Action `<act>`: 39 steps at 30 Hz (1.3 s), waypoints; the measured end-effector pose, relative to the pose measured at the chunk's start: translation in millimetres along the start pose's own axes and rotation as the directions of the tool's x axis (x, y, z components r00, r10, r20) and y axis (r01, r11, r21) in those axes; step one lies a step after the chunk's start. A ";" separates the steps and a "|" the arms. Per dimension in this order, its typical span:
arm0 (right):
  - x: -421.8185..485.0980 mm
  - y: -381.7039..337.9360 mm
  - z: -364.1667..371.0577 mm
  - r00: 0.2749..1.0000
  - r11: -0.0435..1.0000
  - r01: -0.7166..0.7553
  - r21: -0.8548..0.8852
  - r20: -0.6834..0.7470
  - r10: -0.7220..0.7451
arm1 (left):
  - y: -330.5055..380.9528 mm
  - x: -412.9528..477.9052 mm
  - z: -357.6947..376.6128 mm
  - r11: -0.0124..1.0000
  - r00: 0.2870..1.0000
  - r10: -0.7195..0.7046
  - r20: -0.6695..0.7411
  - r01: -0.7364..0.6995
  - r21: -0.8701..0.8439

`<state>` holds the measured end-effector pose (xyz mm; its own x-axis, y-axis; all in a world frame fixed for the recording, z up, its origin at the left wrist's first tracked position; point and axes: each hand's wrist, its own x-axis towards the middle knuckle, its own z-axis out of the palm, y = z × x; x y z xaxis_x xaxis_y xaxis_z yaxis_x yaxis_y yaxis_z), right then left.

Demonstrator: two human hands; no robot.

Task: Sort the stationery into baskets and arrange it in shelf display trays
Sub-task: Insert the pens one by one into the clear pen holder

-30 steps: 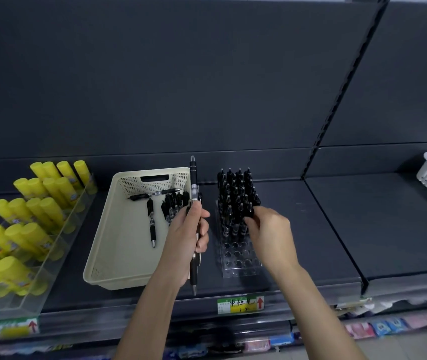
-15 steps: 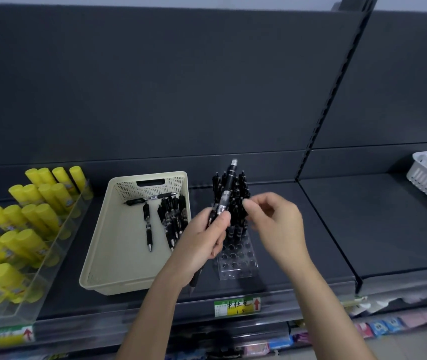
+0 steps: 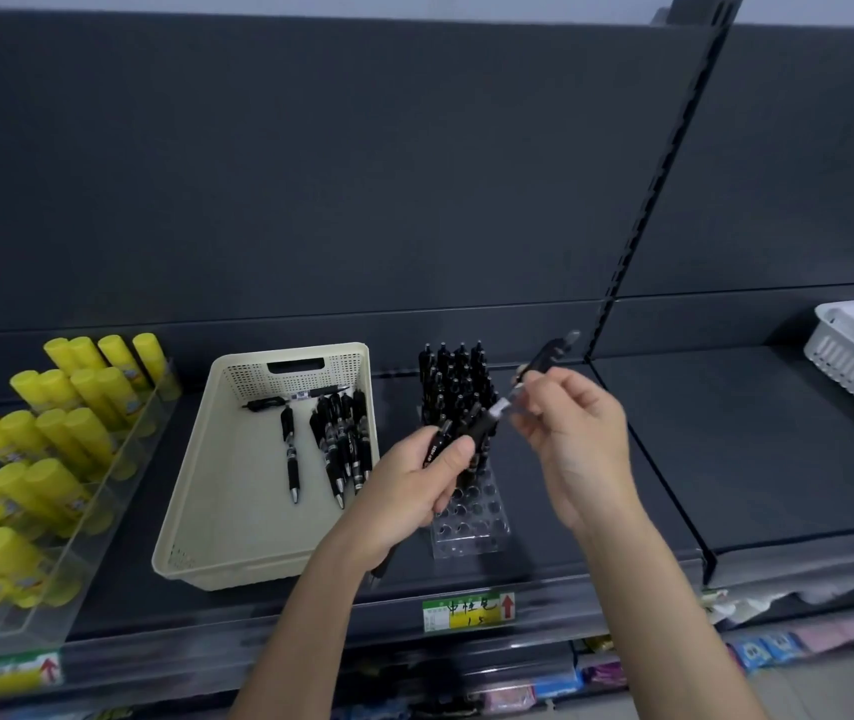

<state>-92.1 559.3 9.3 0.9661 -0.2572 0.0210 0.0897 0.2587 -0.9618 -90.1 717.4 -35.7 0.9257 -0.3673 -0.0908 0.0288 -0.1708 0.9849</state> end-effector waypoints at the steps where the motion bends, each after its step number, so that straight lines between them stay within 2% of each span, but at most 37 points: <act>1: 1.6 -0.9 -3.2 0.999 0.999 0.012 0.045 -0.047 -0.010 | -2.7 0.3 -1.5 1.000 0.999 -0.026 -0.024 0.026 0.004; 3: 5.0 -0.2 -9.6 0.988 0.999 0.051 0.014 -0.145 -0.049 | -6.8 1.0 -4.5 0.996 0.994 -0.081 -0.073 0.078 -0.037; 5: 7.6 6.8 -15.6 0.971 0.985 0.065 -0.161 -0.217 -0.099 | -8.4 1.5 -5.6 0.989 0.988 -0.108 -0.113 0.095 -0.113; 8: 8.3 26.0 -22.9 0.961 0.863 0.045 -0.503 -0.215 -0.175 | -9.1 1.4 -6.1 0.976 0.980 -0.088 -0.180 0.049 -0.213; 10: 7.8 37.1 -25.0 0.961 0.777 0.060 -0.626 -0.174 -0.214 | -10.4 0.8 -6.4 0.965 0.979 -0.068 -0.193 0.016 -0.262; 15: 8.8 50.8 -23.4 0.962 0.630 0.158 -0.760 -0.027 -0.273 | -16.7 -1.1 -6.5 0.970 0.979 0.038 -0.199 -0.085 -0.230; 21: 8.9 63.5 -20.2 0.953 0.420 0.266 -0.867 0.170 -0.252 | -15.7 -1.4 -7.2 0.962 0.969 0.089 -0.230 -0.144 -0.234; 25: 9.6 69.6 -20.7 0.952 0.369 0.273 -0.888 0.194 -0.238 | -13.5 -3.1 -8.0 0.948 0.970 0.092 -0.226 -0.155 -0.279; 28: 10.5 69.3 -23.1 0.957 0.379 0.260 -0.888 0.184 -0.225 | -14.5 -3.3 -8.4 0.947 0.974 0.072 -0.214 -0.134 -0.291; 30: 7.6 67.1 -25.3 0.962 0.429 0.236 -0.872 0.149 -0.227 | -15.0 -3.4 -7.8 0.947 0.977 0.041 -0.208 -0.104 -0.305; 35: -4.5 49.9 -19.5 0.953 0.634 0.176 -0.753 -0.031 -0.302 | -12.8 -3.7 -7.1 0.954 0.983 0.016 -0.186 -0.070 -0.292; 37: -8.3 39.4 -10.2 0.969 0.740 0.173 -0.650 -0.024 -0.247 | -11.5 -4.8 -5.7 0.972 0.985 0.053 -0.163 -0.088 -0.219; 39: -11.6 29.5 0.0 0.982 0.814 0.177 -0.553 0.051 -0.179 | -9.9 -6.0 -3.0 0.983 0.989 0.088 -0.122 -0.107 -0.152</act>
<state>-100.7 569.9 -19.3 0.9454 -0.2518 0.2069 0.1104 -0.3498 -0.9303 -94.9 724.1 -44.4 0.9638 -0.2662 0.0154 -0.0131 0.0103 0.9999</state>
